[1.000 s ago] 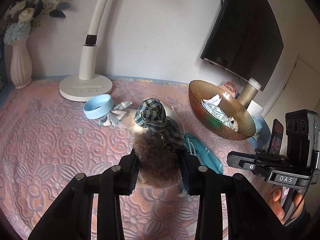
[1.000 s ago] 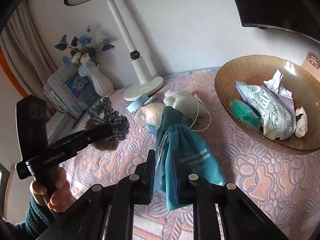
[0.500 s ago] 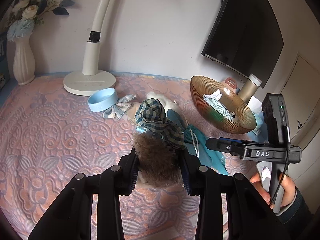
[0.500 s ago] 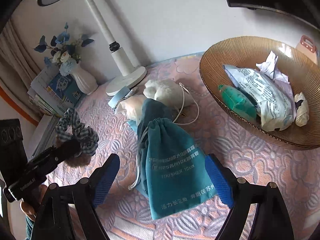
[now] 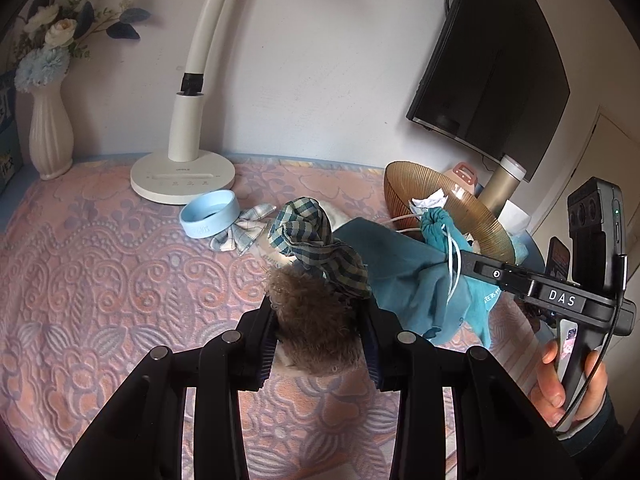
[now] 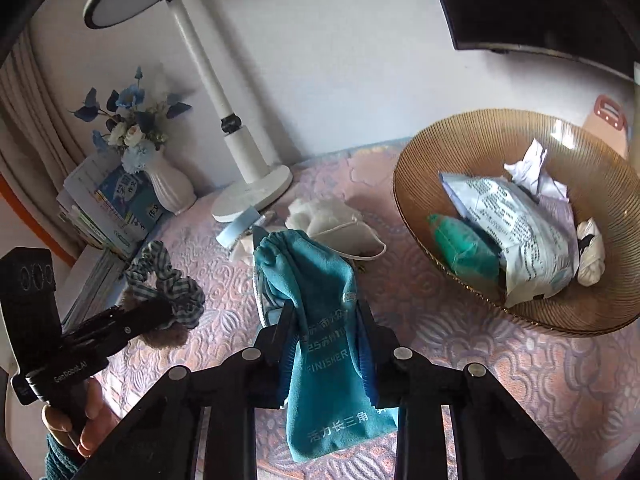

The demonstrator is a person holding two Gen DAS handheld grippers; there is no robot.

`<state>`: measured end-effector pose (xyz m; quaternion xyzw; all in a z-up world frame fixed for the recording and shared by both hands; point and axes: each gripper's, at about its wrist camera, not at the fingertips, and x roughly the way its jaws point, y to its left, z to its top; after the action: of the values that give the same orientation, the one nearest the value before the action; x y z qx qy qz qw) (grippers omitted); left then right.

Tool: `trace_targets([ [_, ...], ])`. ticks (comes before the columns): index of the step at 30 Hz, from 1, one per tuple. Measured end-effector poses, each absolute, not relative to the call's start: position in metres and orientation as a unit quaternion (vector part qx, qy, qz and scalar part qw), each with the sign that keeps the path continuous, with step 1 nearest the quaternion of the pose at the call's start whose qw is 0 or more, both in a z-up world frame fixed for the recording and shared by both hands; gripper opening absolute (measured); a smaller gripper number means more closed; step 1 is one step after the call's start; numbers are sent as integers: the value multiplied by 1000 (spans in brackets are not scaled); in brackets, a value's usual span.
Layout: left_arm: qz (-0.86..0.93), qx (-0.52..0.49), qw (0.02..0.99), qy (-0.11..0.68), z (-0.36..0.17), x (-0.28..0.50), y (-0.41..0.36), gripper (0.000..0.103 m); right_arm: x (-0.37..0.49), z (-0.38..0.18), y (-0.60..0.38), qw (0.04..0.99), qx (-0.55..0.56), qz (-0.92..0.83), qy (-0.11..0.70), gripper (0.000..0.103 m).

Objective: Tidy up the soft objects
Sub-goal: 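Lift the teal bag with the right tool while the left tool lifts the toy and scrunchie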

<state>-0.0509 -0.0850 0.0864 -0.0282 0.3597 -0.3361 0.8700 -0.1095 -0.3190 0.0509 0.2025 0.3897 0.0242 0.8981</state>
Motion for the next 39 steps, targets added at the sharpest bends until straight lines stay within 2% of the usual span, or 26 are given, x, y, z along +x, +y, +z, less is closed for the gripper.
trace_targets([
  [7,-349,-22,875,334,109,-61,-90,33,-131,106,-326,916,226,50,327,27],
  [9,-349,-22,876,332,110,-63,-92,33,-131,111,-323,920,206,48,331,27],
  [21,-345,-22,872,345,102,-61,-91,33,-149,31,-335,863,249,35,439,27],
  [22,-346,-23,872,346,102,-61,-92,33,-152,28,-337,860,251,34,443,29],
  [23,-347,-23,871,346,102,-62,-93,33,-155,26,-338,857,252,33,448,36],
  [24,-349,-22,871,346,101,-62,-94,34,-157,24,-340,854,254,30,453,50],
  [25,-351,-21,870,345,101,-63,-95,34,-159,23,-343,853,257,24,453,56],
  [30,-355,-18,868,346,99,-64,-98,34,-168,20,-360,851,278,1,445,62],
  [36,-353,-23,866,353,96,-59,-97,34,-156,10,-365,833,314,10,455,64],
  [37,-353,-22,866,354,96,-58,-97,34,-151,9,-363,831,316,14,457,66],
  [39,-353,-19,865,355,96,-59,-97,34,-140,5,-363,833,310,1,458,77],
])
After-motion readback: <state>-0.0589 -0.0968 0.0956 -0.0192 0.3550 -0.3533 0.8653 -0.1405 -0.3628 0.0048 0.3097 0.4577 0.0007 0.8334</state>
